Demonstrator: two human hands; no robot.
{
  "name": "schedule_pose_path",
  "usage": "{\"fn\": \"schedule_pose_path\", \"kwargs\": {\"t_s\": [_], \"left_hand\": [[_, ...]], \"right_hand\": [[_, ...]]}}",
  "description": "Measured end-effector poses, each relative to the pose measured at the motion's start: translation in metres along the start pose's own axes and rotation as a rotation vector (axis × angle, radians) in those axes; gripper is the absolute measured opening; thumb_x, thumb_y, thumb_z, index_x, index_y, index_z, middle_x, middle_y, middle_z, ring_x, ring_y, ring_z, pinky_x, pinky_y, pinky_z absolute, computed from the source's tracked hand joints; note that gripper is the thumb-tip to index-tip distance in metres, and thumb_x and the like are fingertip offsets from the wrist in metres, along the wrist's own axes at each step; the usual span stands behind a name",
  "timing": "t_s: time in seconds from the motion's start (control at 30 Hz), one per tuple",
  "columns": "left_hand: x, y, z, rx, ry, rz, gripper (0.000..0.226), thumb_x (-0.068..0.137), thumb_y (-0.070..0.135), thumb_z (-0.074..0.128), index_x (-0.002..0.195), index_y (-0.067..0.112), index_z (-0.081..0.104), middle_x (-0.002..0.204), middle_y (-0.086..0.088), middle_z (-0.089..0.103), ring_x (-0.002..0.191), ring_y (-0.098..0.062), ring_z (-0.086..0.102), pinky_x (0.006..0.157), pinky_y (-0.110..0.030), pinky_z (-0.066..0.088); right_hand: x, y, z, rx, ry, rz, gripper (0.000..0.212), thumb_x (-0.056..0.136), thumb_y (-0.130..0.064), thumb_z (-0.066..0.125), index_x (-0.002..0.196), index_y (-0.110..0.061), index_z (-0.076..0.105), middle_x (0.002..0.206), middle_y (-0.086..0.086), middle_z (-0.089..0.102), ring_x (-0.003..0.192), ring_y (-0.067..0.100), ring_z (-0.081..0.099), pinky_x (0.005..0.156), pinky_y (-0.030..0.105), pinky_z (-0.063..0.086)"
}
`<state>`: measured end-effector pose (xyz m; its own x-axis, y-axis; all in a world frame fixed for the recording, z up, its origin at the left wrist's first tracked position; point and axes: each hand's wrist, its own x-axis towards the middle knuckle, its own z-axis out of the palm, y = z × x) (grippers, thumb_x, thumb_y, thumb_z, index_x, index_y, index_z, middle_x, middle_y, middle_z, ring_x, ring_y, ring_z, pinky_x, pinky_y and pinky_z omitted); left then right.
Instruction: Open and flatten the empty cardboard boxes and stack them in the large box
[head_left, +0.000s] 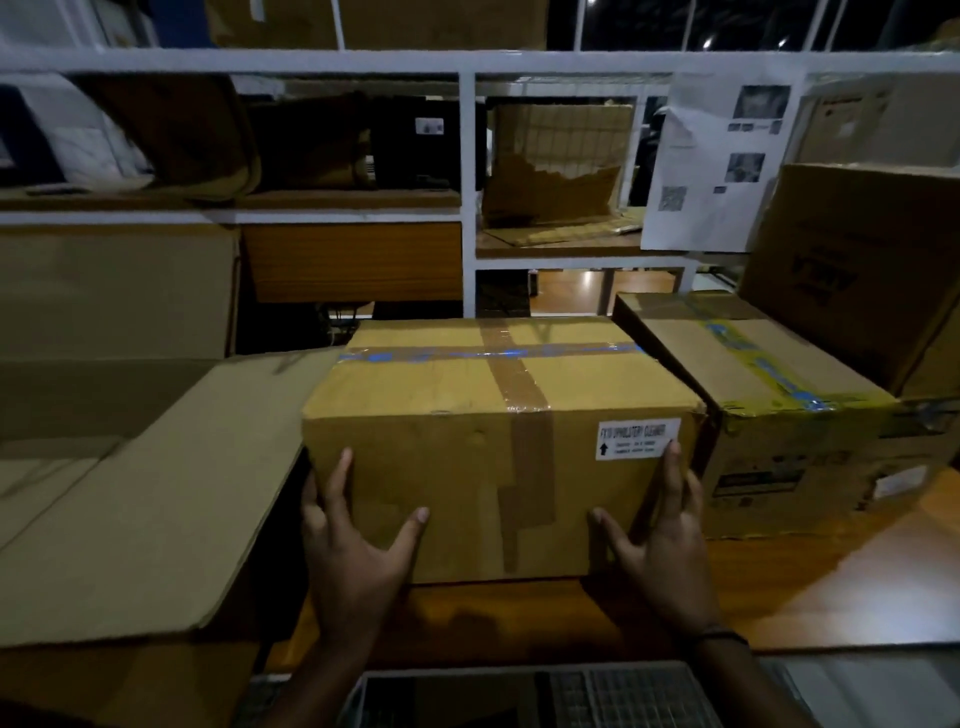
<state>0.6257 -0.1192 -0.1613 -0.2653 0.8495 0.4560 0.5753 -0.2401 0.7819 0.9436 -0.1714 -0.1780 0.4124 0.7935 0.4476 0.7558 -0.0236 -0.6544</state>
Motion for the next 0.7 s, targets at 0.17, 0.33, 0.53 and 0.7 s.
{"fn": "schedule_pose_path", "kwargs": {"t_s": [0.17, 0.33, 0.53, 0.7], "left_hand": [[0.029, 0.044, -0.022, 0.103, 0.079, 0.094, 0.089, 0.073, 0.066, 0.078, 0.151, 0.048, 0.040, 0.162, -0.008, 0.029, 0.144, -0.040, 0.034, 0.110, -0.063, 0.040], [0.073, 0.097, -0.043, 0.226, -0.007, 0.076, 0.084, 0.076, 0.071, 0.072, 0.150, 0.049, 0.041, 0.167, -0.007, 0.023, 0.146, -0.040, 0.026, 0.112, -0.060, 0.037], [0.118, 0.097, -0.052, 0.228, -0.230, -0.038, 0.087, 0.084, 0.070, 0.067, 0.158, 0.045, 0.028, 0.169, -0.010, 0.022, 0.149, -0.041, 0.029, 0.110, -0.060, 0.038], [0.097, 0.072, -0.059, 0.103, -0.219, -0.067, 0.088, 0.086, 0.073, 0.059, 0.161, 0.046, 0.020, 0.161, -0.009, 0.040, 0.140, -0.037, 0.045, 0.104, -0.053, 0.045]], "right_hand": [[0.044, -0.038, -0.032, -0.150, 0.111, -0.069, 0.112, 0.079, -0.073, 0.064, 0.165, -0.036, 0.002, 0.155, 0.016, 0.036, 0.119, 0.045, 0.059, 0.076, 0.056, 0.061], [0.083, -0.070, -0.069, -0.216, 0.235, -0.080, 0.093, 0.083, -0.075, 0.061, 0.156, -0.026, 0.030, 0.150, 0.015, 0.041, 0.120, 0.041, 0.057, 0.086, 0.056, 0.056], [0.109, -0.077, -0.072, -0.274, 0.082, -0.026, 0.075, 0.088, -0.080, 0.048, 0.147, -0.034, 0.039, 0.151, 0.009, 0.037, 0.119, 0.038, 0.058, 0.087, 0.053, 0.057], [0.104, -0.063, -0.066, -0.109, 0.017, 0.075, 0.081, 0.091, -0.078, 0.047, 0.160, -0.042, 0.025, 0.134, 0.014, 0.051, 0.120, 0.036, 0.055, 0.090, 0.047, 0.054]]}}
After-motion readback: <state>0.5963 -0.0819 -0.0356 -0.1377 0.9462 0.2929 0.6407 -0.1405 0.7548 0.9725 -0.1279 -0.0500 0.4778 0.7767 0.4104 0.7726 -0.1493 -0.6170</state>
